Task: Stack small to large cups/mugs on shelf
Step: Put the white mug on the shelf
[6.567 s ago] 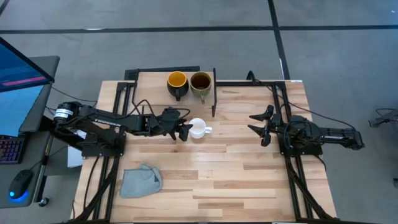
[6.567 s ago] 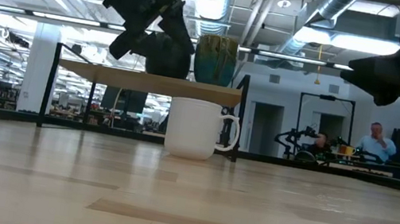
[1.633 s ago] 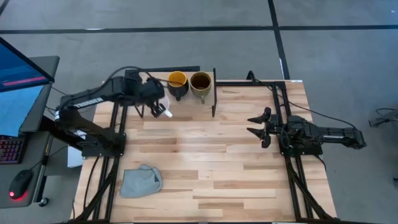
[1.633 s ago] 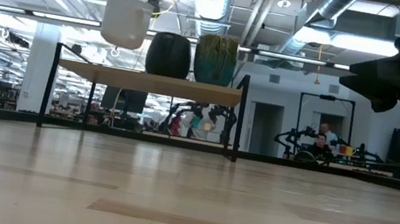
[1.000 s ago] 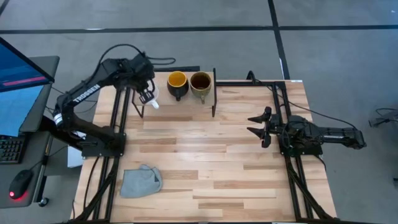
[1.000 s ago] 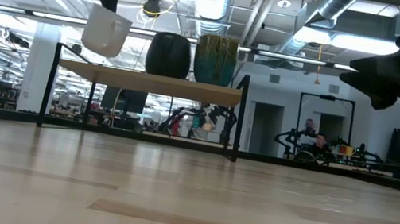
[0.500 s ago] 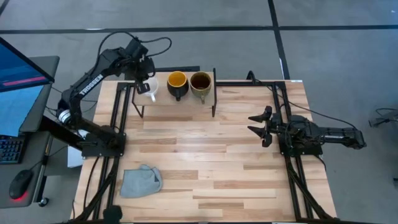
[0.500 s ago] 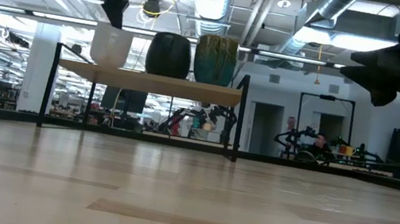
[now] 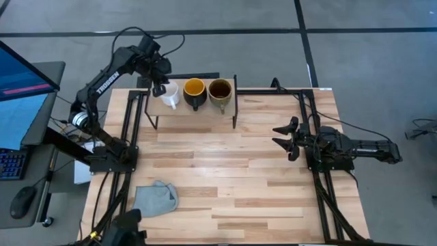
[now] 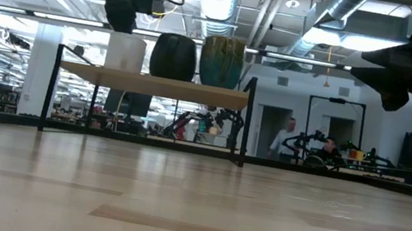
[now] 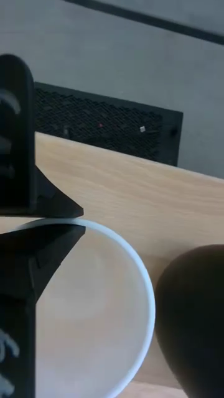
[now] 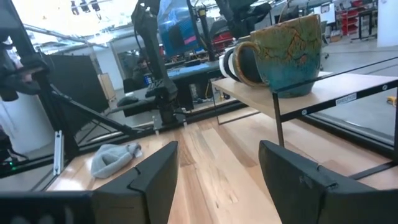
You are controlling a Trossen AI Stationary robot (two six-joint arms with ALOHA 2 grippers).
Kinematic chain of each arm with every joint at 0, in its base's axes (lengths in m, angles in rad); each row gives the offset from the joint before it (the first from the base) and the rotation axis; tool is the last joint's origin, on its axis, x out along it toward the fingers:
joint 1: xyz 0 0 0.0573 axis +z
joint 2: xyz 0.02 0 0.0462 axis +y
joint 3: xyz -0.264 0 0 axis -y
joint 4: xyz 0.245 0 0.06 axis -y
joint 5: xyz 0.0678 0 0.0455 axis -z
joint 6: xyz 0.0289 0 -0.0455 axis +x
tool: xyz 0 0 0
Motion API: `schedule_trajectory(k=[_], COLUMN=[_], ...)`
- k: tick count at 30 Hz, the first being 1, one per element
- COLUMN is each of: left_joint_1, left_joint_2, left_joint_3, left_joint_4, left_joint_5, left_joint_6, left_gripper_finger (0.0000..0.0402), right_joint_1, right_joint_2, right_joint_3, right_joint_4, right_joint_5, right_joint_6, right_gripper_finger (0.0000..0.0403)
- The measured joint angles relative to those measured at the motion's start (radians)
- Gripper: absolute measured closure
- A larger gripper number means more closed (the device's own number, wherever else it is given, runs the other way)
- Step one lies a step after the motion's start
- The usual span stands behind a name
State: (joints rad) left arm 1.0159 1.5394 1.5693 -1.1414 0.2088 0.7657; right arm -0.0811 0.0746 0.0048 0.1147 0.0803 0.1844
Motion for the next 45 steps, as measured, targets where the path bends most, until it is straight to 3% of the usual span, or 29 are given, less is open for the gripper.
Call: schedule_trajectory(k=[16, 45], left_joint_1=[0.016, 0.014], left_joint_2=[0.0, 0.039], left_joint_3=[-0.002, 0.001], left_joint_4=[0.052, 0.041], left_joint_5=[0.09, 0.1], left_joint_6=[0.142, 0.063], left_gripper_finger=[0.0401, 0.0401], right_joint_1=[0.0, 0.0], right_joint_2=[0.0, 0.0], right_joint_3=[0.0, 0.0], right_joint_4=[0.006, 0.006], right_joint_5=[0.064, 0.064], right_joint_6=[0.0, 0.0], right_gripper_finger=[0.0158, 0.0158])
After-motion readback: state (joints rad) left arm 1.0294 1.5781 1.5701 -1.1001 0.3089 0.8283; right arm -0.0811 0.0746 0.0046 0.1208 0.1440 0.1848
